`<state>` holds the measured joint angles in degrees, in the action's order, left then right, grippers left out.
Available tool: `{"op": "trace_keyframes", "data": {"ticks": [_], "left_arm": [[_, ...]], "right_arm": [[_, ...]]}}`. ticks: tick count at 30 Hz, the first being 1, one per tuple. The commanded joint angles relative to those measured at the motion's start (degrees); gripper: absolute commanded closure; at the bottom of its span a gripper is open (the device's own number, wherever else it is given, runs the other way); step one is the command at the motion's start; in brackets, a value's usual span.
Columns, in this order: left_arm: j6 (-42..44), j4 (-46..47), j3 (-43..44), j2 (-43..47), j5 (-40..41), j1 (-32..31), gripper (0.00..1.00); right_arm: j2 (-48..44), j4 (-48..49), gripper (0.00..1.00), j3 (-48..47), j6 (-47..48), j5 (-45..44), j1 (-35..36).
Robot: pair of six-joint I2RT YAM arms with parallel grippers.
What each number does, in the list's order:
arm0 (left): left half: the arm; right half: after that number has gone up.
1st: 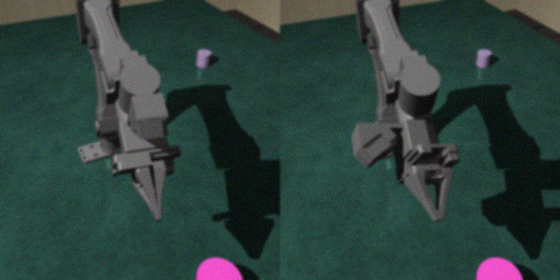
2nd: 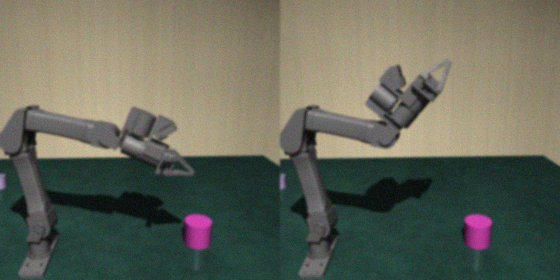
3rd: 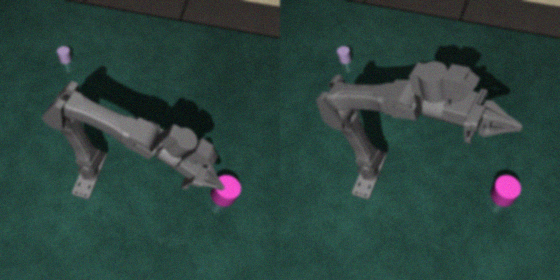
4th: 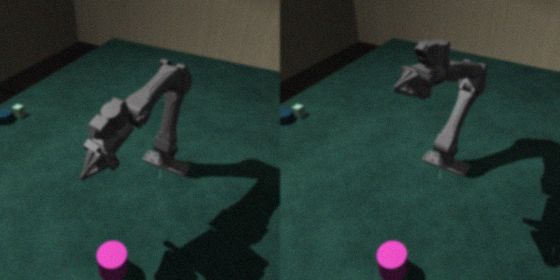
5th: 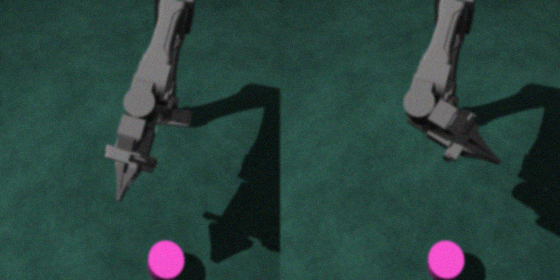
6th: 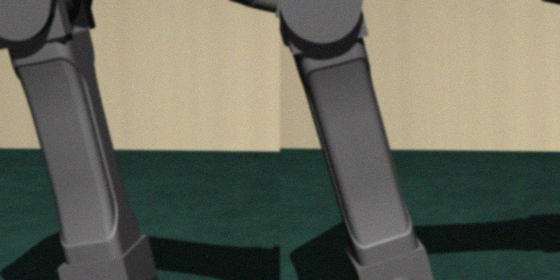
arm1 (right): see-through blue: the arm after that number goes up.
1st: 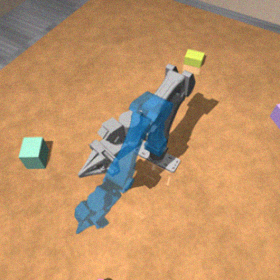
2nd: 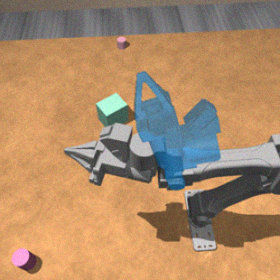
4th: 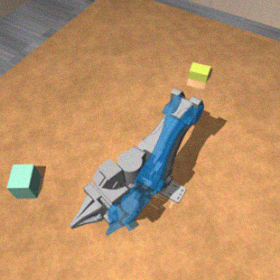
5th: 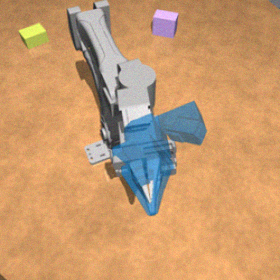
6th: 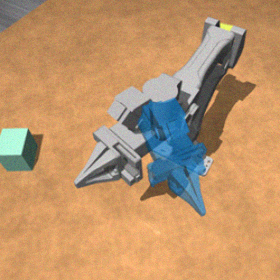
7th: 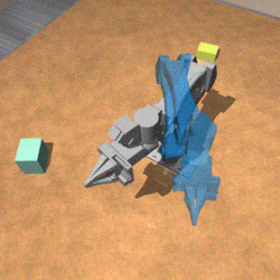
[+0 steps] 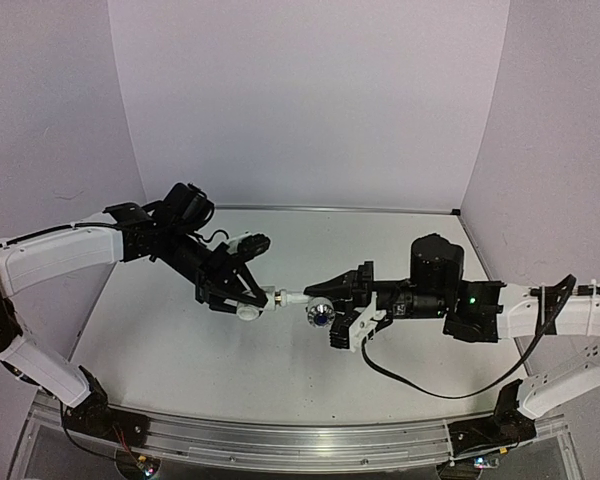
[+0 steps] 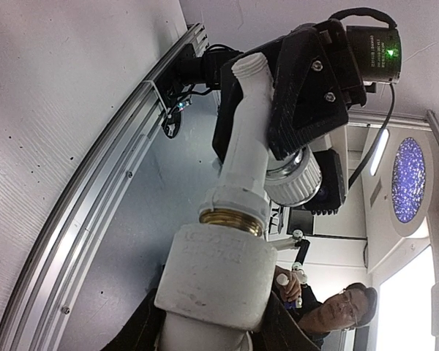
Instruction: Install the water faucets
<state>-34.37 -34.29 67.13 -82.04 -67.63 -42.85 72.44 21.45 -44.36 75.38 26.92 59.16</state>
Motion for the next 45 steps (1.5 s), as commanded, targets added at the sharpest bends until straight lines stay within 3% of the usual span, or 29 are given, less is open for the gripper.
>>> {"op": "trace_keyframes", "data": {"ticks": [1, 13, 25, 30, 40, 45], "left_arm": [[1.83, 2.49, 1.23, 2.09, 1.66, -0.32, 1.00], [9.11, 2.56, 5.48, 0.43, 12.95, -0.36, 1.00], [24.91, 3.78, 8.53, -1.78, 24.85, -0.39, 1.00], [35.07, 6.11, 9.89, -2.06, 26.01, -0.74, 1.00], [58.84, 22.22, 7.59, 1.95, 27.85, -1.53, 1.00], [72.81, 26.94, 8.81, 1.51, 31.32, -1.53, 1.00]], "right_arm": [[-0.04, 0.53, 0.84, -2.91, -8.27, 1.86, 0.40], [-0.18, -2.11, 0.99, -3.64, -28.92, 6.26, 0.39], [0.63, -3.27, 1.00, -4.79, -57.77, 1.39, 0.37], [2.05, -10.56, 1.00, -7.58, -68.40, -3.59, 0.34], [3.84, -11.49, 1.00, -11.43, -88.68, -3.55, 0.27], [6.59, -16.22, 1.00, -17.65, -99.02, -9.29, 0.27]]}}
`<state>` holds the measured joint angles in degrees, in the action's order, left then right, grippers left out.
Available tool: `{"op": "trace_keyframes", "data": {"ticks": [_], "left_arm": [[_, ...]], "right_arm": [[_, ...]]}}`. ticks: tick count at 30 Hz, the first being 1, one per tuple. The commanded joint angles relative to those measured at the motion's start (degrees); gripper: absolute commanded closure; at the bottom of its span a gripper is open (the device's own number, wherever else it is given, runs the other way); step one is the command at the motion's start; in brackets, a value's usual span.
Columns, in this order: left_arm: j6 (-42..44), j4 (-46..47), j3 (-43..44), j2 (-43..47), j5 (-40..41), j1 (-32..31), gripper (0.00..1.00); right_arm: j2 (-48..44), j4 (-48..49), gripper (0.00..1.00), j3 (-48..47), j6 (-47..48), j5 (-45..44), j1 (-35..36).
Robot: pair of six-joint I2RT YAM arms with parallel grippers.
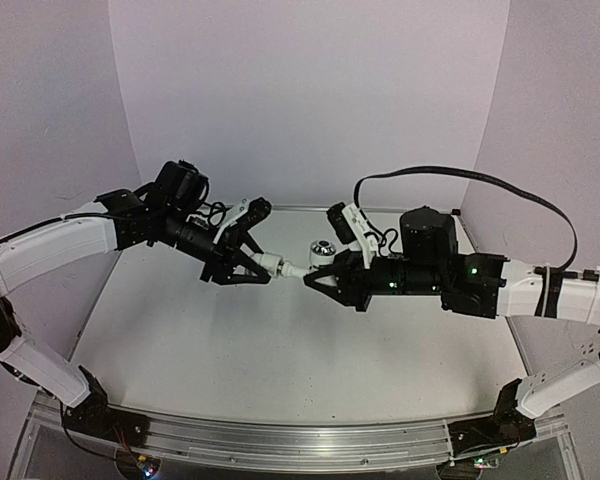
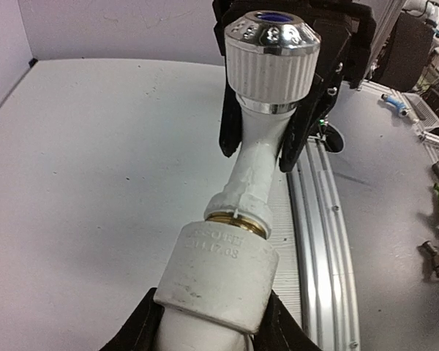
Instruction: Install the water faucets
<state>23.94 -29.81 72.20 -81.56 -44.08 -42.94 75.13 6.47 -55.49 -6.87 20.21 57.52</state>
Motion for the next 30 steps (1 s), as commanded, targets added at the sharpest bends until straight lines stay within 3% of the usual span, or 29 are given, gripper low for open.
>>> {"op": "trace_keyframes", "data": {"ticks": [1, 9, 17, 22, 26, 29, 30], "left_arm": [[18.06, 22.92, 4.03, 0.82, 8.50, -1.44, 1.00], [42.75, 32.87, 4.83, -1.91, 9.72, -1.44, 1.00], [66.80, 36.91, 3.59, -4.09, 12.39, -1.30, 1.00], [68.60, 39.76, 3.27, -4.83, 13.73, -0.46, 1.00], [63.10, 41.14, 2.86, -5.48, 16.96, -0.22, 1.00], [57.95, 41.69, 2.12, -5.79, 20.80, -0.21, 1.00], [55.64, 41.92, 1.89, -5.71, 21.88, -0.21, 1.00]], "right_arm": [[4.22, -2.11, 1.00, -7.43, -18.18, -3.75, 1.87], [4.93, -2.76, 1.00, -10.83, -26.64, -7.28, 0.81], [5.81, -2.52, 1.00, -11.67, -35.10, -7.15, -1.82], [6.63, -2.58, 1.00, -12.70, -36.85, -6.82, -2.71], [6.63, -2.75, 0.97, -12.80, -36.15, -7.77, -3.01], [6.26, -2.72, 0.83, -12.62, -34.96, -8.19, -3.10], [6.03, -2.71, 0.73, -12.55, -34.23, -8.18, -3.07]]}}
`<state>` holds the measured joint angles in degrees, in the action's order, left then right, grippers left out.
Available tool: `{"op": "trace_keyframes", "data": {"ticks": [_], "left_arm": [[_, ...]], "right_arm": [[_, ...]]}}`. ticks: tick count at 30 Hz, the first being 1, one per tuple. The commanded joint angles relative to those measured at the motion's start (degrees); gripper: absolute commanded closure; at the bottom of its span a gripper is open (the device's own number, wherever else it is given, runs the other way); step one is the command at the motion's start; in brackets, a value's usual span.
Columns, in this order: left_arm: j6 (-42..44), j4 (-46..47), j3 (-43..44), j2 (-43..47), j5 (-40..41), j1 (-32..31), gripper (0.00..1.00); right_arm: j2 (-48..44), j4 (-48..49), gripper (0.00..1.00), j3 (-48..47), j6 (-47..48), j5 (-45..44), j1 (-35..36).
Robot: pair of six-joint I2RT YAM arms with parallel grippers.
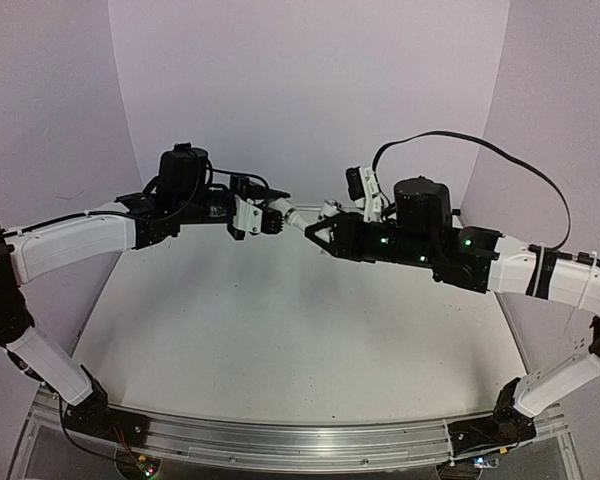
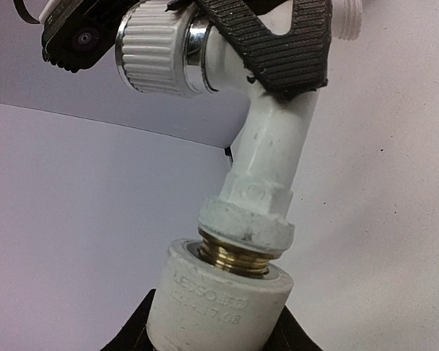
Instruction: Install the water faucets
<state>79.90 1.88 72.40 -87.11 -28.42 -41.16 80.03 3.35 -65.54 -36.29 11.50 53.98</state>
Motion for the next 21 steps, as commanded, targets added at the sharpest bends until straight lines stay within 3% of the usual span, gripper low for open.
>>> {"op": "trace_keyframes", "data": {"ticks": [1, 4, 8, 11, 17, 21], "left_arm": [[-3.00, 10.39, 1.49, -0.02, 7.58, -1.99, 1.00], [-11.58, 10.52, 0.94, 0.42, 13.33, -2.00, 1.00], [-25.54, 10.62, -1.65, 1.92, 19.70, -1.24, 1.00], [-34.66, 10.43, -4.72, 3.20, 23.40, -1.18, 1.00], [-54.35, 9.01, -12.50, 11.18, 19.63, -1.21, 1.00], [-69.75, -0.14, -10.96, 14.64, 15.35, -1.21, 1.00]], "right_arm": [[0.85, 0.34, 0.58, -2.41, -3.88, 0.38, 0.48], [-0.21, 0.04, 0.28, -2.05, -0.26, -0.94, 0.35], [-2.86, -0.84, 0.07, -0.54, 4.94, -1.53, 0.32], [-6.08, -1.20, 0.02, 1.77, 9.66, -1.68, 0.29], [-13.95, -1.25, 0.02, 9.29, 20.23, -2.42, 0.30], [-17.19, -2.35, 0.02, 11.89, 27.63, -2.84, 0.32]]}}
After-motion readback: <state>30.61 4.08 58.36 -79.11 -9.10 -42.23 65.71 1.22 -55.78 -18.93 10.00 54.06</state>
